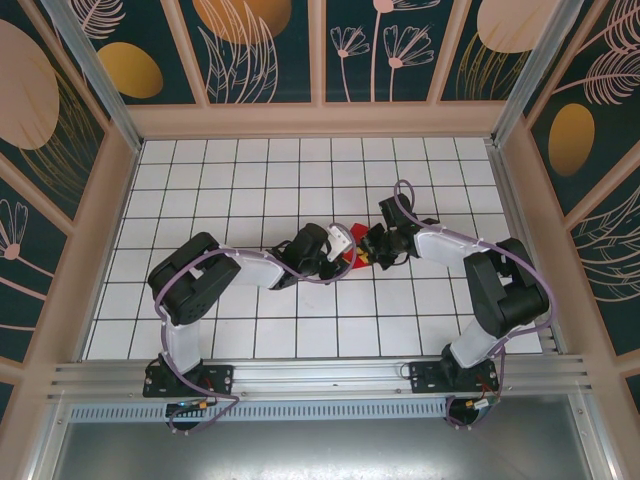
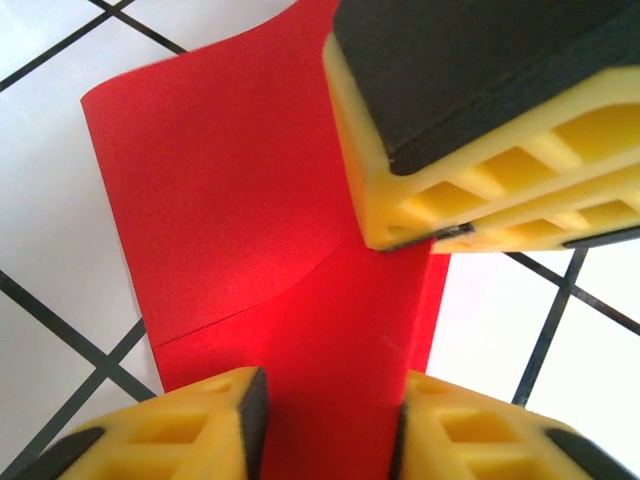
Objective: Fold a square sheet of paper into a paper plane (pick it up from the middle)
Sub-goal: Fourth fold the wing at the center of the table.
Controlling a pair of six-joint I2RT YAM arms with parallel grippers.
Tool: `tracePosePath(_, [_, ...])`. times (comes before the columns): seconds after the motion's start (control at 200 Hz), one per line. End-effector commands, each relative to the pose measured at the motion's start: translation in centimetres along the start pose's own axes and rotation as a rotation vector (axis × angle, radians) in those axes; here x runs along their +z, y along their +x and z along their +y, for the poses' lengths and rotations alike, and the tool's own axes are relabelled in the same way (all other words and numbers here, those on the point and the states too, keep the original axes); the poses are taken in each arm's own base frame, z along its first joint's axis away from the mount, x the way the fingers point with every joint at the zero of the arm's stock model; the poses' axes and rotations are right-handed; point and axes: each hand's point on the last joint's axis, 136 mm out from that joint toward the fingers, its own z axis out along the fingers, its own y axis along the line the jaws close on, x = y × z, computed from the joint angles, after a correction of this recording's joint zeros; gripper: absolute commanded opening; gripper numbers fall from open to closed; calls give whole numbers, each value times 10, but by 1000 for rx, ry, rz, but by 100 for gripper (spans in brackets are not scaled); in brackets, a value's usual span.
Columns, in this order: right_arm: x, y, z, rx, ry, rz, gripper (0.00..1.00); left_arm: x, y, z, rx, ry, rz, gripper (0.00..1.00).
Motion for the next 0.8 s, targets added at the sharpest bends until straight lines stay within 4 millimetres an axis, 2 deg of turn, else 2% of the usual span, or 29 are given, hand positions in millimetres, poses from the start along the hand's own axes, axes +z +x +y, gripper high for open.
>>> tracePosePath(0.0, [-5, -2, 4, -1, 0, 3, 23, 2, -9, -2, 22, 8, -39, 29])
tracePosePath(0.19, [-20, -14, 14, -74, -43, -45, 54, 1, -7, -7, -11, 41, -42, 22])
tracePosePath(0.28, [-33, -22, 21, -155, -88, -94, 62, -1, -6, -11, -44, 61, -41, 21])
tracePosePath(0.455, [-51, -31, 21, -345, -178, -170, 63, -3, -5, -17, -160, 98, -30, 18])
tracePosePath(0.641, [-51, -17, 11, -515, -251, -157, 61, -5, -5, -25, -320, 146, -17, 16])
tracePosePath(0.796, [-46, -4, 6, -570, -321, -111, 53, -6, -6, -31, -434, 183, -10, 15])
